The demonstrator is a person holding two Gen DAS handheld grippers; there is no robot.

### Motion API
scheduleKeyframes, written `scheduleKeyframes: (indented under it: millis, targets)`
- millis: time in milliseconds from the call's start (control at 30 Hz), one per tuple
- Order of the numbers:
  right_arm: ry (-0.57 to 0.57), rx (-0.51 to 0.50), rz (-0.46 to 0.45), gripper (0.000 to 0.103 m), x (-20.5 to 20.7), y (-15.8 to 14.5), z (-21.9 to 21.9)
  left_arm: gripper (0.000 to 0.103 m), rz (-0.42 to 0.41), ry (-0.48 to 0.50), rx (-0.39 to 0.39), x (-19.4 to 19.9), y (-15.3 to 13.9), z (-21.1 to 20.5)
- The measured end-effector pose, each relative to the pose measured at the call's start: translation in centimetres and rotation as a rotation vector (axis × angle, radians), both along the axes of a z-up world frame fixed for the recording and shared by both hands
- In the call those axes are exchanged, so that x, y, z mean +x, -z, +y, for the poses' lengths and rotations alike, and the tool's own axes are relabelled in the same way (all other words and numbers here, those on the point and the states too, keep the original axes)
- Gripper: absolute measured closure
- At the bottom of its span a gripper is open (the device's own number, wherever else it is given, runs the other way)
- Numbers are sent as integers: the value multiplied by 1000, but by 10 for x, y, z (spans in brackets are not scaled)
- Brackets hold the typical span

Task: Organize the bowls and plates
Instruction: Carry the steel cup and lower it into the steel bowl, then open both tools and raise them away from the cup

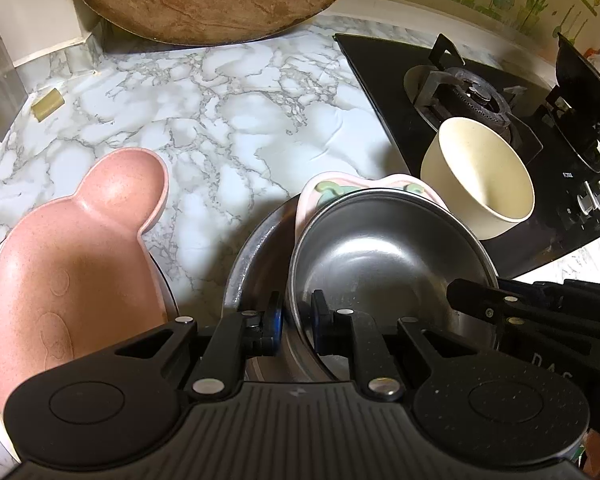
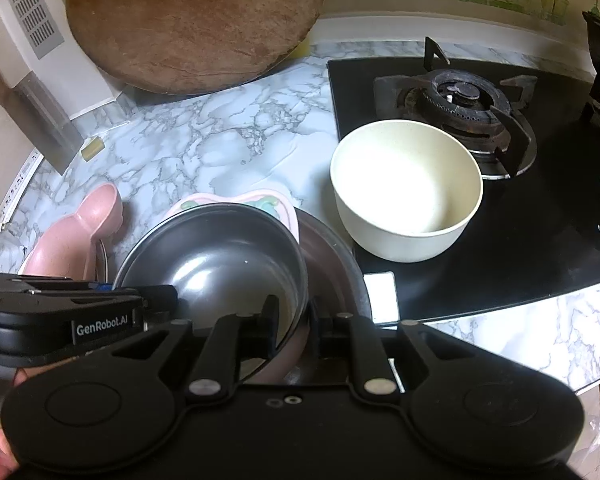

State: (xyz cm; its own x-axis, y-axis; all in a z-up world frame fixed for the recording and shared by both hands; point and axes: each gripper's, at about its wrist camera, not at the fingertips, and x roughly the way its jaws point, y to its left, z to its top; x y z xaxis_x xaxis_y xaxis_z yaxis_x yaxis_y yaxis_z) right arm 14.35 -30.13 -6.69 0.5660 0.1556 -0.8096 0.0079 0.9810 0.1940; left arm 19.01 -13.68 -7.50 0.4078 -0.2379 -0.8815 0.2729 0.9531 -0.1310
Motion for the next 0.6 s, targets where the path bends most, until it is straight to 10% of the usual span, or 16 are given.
scheduleKeyframes:
  millis: [600]
  targets:
    - [-45,-17,-145,77,-25,-39,2,87,-139,41,-9,-25,-41,15]
